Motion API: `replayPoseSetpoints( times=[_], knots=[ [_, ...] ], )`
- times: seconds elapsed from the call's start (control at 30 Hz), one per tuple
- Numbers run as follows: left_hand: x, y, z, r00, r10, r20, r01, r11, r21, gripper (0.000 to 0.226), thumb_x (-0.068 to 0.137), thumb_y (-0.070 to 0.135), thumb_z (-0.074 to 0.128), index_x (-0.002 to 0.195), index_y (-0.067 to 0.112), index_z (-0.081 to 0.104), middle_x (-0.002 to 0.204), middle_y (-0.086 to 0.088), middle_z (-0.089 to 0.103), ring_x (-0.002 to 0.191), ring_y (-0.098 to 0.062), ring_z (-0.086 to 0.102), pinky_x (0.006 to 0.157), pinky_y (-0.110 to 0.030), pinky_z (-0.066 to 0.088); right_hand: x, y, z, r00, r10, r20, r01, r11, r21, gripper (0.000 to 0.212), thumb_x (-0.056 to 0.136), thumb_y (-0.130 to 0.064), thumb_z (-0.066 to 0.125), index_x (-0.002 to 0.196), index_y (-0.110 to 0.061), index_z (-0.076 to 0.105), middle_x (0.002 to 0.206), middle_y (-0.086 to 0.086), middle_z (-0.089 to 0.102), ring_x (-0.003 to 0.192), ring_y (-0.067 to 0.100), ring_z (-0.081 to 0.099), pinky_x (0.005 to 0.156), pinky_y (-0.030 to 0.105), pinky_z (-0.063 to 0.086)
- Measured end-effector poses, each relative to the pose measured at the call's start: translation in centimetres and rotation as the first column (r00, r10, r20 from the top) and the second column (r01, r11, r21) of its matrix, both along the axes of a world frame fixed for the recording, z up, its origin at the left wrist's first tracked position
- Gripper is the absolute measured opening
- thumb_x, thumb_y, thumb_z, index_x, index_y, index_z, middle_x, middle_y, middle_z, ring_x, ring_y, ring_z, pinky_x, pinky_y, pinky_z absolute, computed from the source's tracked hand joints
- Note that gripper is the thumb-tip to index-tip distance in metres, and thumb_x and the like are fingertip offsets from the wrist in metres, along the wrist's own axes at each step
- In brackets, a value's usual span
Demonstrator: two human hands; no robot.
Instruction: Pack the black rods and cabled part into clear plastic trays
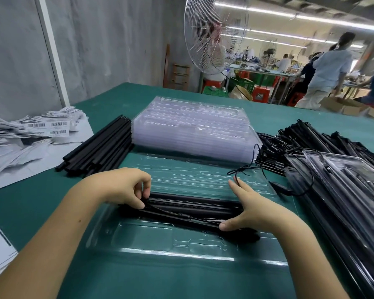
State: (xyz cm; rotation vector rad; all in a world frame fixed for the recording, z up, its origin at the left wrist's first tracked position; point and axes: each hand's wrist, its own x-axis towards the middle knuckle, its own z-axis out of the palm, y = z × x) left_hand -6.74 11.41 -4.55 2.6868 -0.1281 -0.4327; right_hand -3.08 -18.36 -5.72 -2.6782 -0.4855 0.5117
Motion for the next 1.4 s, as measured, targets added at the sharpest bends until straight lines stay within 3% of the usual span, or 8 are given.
replayPoseSetpoints(
  times=[0.2, 0.33, 0.47, 0.6, 0.8, 1.03, 1.23, 1.4],
  knots=[
    [0.2, -0.1, -0.4, 0.999, 0.016, -0.052, -0.024, 0.99, -0.141, 0.012, 0.08, 0.025, 0.074, 0.084, 0.02, 0.064, 0.077, 0.007, 0.063, 0.066, -0.011, 0.056, 0.066, -0.028, 0.05, -0.2, -0.9, 1.8, 0.958, -0.174, 0.23, 0.1, 0.948, 0.301, 0.063, 0.085, -0.037, 0.065, 0.141, -0.025, 0.04, 0.141, -0.009, 0.047, 0.105, 0.007, 0.057, 0.092, 0.024, 0.042],
    [0.5, -0.4, -0.6, 0.998, -0.022, -0.051, 0.017, 0.995, -0.1, 0.019, 0.078, 0.029, 0.076, 0.079, 0.023, 0.058, 0.073, 0.01, 0.057, 0.067, -0.01, 0.051, 0.067, -0.03, 0.047, 0.7, -3.2, 2.7, 0.751, -0.551, 0.366, 0.255, 0.752, 0.608, 0.03, 0.091, -0.006, 0.045, 0.106, -0.021, 0.067, 0.088, -0.012, 0.07, 0.041, -0.002, 0.039, 0.047, 0.02, 0.036],
    [0.5, -0.3, -0.7, 0.997, -0.035, -0.063, 0.03, 0.997, -0.074, 0.019, 0.08, 0.029, 0.075, 0.079, 0.027, 0.056, 0.074, 0.011, 0.053, 0.066, -0.009, 0.048, 0.066, -0.027, 0.043, 1.1, -4.5, 2.8, 0.724, -0.69, 0.012, 0.406, 0.44, 0.801, 0.034, 0.082, 0.01, 0.04, 0.082, -0.013, 0.065, 0.071, 0.002, 0.069, 0.028, 0.002, 0.029, 0.033, 0.011, 0.024],
    [0.4, -0.4, -0.6, 0.997, -0.064, -0.052, 0.06, 0.996, -0.072, 0.016, 0.081, 0.025, 0.074, 0.078, 0.028, 0.058, 0.073, 0.009, 0.055, 0.067, -0.01, 0.049, 0.066, -0.029, 0.044, 0.9, -6.1, 2.2, 0.655, -0.743, 0.139, 0.581, 0.612, 0.536, 0.028, 0.079, 0.008, 0.049, 0.078, -0.014, 0.066, 0.072, 0.009, 0.064, 0.046, 0.015, 0.047, 0.046, 0.019, 0.034],
    [0.1, -0.7, -0.2, 1.0, -0.024, -0.009, 0.024, 0.999, -0.029, 0.007, 0.084, 0.03, 0.065, 0.077, 0.031, 0.064, 0.077, 0.013, 0.064, 0.062, 0.003, 0.054, 0.061, -0.016, 0.045, 0.3, -6.4, 2.9, 0.829, -0.559, -0.006, 0.559, 0.829, 0.014, 0.031, 0.08, 0.011, 0.052, 0.059, -0.01, 0.06, 0.059, 0.008, 0.057, 0.046, 0.017, 0.045, 0.045, 0.02, 0.035],
    [0.4, -2.0, -0.9, 0.998, 0.021, 0.051, -0.028, 0.992, 0.126, 0.037, 0.074, 0.061, 0.066, 0.076, 0.025, 0.056, 0.072, 0.012, 0.059, 0.064, -0.002, 0.05, 0.057, -0.02, 0.037, -0.2, -7.6, 3.8, 0.871, -0.488, 0.055, 0.484, 0.872, 0.076, 0.025, 0.077, 0.013, 0.051, 0.066, -0.007, 0.062, 0.057, 0.006, 0.055, 0.045, 0.017, 0.044, 0.043, 0.019, 0.034],
    [0.3, -2.1, -0.9, 0.999, 0.042, 0.033, -0.046, 0.989, 0.144, 0.04, 0.072, 0.06, 0.07, 0.076, 0.024, 0.053, 0.073, 0.01, 0.057, 0.065, -0.006, 0.048, 0.058, -0.024, 0.035, -0.1, -6.2, 3.2, 0.887, -0.456, -0.071, 0.435, 0.877, -0.205, 0.026, 0.079, 0.011, 0.052, 0.065, -0.01, 0.059, 0.059, 0.005, 0.057, 0.048, 0.014, 0.048, 0.041, 0.014, 0.037],
    [0.4, -2.7, -1.0, 0.997, 0.054, 0.05, -0.06, 0.99, 0.125, 0.038, 0.073, 0.054, 0.073, 0.073, 0.023, 0.051, 0.07, 0.009, 0.054, 0.062, -0.007, 0.045, 0.058, -0.026, 0.034, -0.1, -5.2, 2.4, 0.888, -0.457, 0.055, 0.451, 0.839, -0.303, 0.019, 0.077, 0.004, 0.065, 0.086, -0.01, 0.058, 0.102, 0.015, 0.067, 0.096, 0.028, 0.062, 0.086, 0.036, 0.052]
  ],
)
